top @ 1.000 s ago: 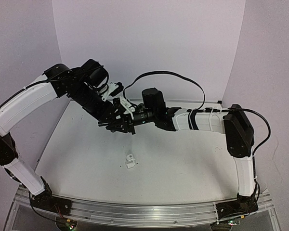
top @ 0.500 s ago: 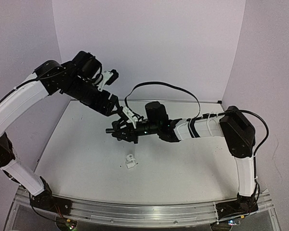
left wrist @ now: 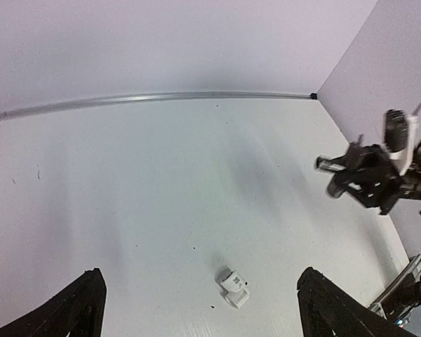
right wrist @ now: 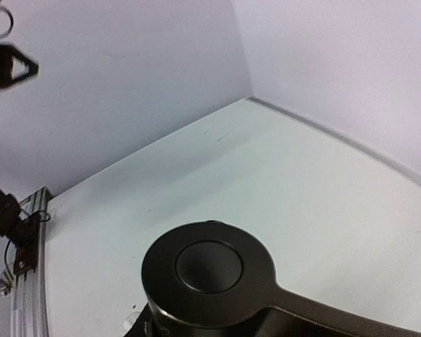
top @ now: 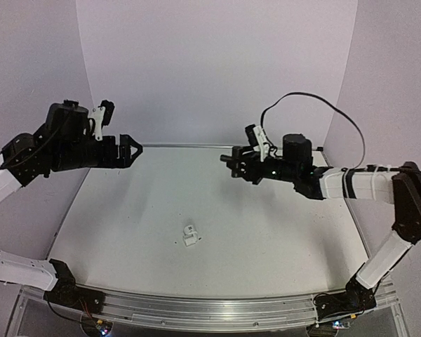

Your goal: Install the water faucets

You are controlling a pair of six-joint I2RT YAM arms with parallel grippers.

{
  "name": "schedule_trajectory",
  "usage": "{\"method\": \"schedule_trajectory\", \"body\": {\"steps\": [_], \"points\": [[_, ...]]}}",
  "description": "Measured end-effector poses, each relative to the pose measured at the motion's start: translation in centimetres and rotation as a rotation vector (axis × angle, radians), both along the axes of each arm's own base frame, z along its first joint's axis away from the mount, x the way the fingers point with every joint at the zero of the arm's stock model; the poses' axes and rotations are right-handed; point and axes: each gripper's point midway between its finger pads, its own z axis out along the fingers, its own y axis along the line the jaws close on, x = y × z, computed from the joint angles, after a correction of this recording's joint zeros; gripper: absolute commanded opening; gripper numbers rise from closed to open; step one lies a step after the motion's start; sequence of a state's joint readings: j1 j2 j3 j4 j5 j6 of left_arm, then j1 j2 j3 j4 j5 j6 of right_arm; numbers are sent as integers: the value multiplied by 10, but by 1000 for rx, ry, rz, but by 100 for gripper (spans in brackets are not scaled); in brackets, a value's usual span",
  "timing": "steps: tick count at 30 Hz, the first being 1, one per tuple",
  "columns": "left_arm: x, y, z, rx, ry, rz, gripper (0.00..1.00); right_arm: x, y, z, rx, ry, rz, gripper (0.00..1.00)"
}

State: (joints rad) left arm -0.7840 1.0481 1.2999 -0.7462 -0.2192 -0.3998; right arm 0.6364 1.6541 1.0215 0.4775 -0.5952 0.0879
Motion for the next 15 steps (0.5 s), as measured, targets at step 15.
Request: {"method": "schedule_trajectory", "body": {"steps": [15], "points": [[0,-79,-199,15,545,-116,80,-32,-81,1,-210,-190,-196,0]]}}
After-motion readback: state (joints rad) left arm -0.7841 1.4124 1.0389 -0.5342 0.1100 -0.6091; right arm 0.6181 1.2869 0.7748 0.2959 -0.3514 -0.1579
